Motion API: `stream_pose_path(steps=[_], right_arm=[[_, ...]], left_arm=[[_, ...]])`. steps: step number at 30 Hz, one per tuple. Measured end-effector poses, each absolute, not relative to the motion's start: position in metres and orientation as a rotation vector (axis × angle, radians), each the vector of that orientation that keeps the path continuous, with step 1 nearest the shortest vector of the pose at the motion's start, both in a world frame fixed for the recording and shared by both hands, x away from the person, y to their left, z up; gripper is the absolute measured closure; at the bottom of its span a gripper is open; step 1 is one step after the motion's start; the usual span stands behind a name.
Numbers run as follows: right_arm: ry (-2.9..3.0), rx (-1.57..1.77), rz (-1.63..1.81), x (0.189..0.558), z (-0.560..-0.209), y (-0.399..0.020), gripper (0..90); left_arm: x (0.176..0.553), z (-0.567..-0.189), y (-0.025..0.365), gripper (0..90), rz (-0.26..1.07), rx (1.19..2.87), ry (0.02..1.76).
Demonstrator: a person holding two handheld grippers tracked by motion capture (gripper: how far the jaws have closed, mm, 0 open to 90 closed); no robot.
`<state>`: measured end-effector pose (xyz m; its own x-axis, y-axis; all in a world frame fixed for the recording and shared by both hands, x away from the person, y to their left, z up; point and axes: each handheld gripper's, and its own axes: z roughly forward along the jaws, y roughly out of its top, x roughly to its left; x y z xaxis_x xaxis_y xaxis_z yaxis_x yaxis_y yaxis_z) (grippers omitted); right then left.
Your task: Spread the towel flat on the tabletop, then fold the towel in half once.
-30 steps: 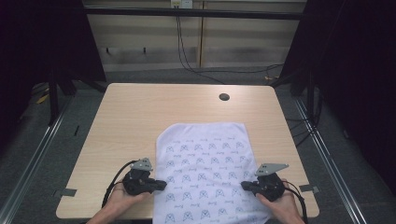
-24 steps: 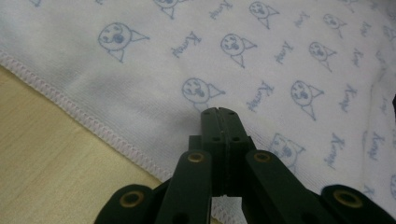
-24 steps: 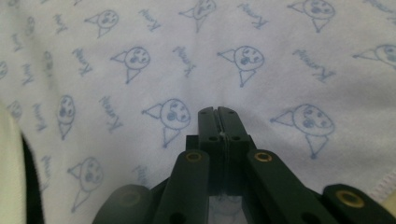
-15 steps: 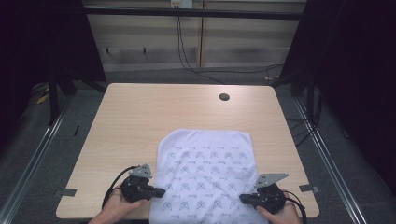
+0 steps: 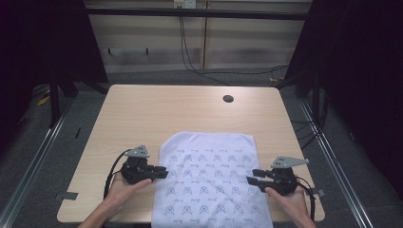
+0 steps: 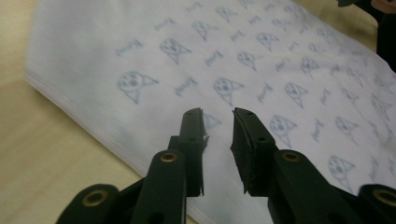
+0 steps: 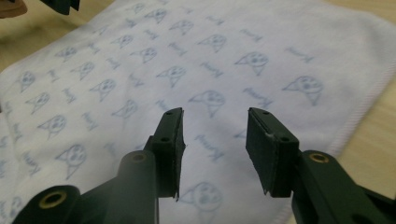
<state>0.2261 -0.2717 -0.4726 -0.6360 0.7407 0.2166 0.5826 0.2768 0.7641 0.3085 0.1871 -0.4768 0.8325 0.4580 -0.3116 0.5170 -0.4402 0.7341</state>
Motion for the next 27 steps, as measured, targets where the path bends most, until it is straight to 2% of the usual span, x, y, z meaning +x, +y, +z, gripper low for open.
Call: stream_pose_path(steps=[4,11,18,27], right_arm=[[2.307,1.28,1.269,0.238,-0.469,-0.281,50.4],[2.275,1.296,1.274,0.269,-0.463,-0.29,49.1],[2.266,1.29,1.262,0.298,-0.464,-0.288,50.6],[2.203,1.349,1.218,0.34,-0.469,-0.303,57.8]], left_arm=[[0.323,-0.471,0.194,70.2,-0.028,2.051,0.748],[0.347,-0.468,0.204,65.6,0.033,2.002,0.832],[0.366,-0.475,0.215,72.2,0.068,1.994,0.898],[0.398,-0.485,0.208,78.5,0.116,2.013,0.952]])
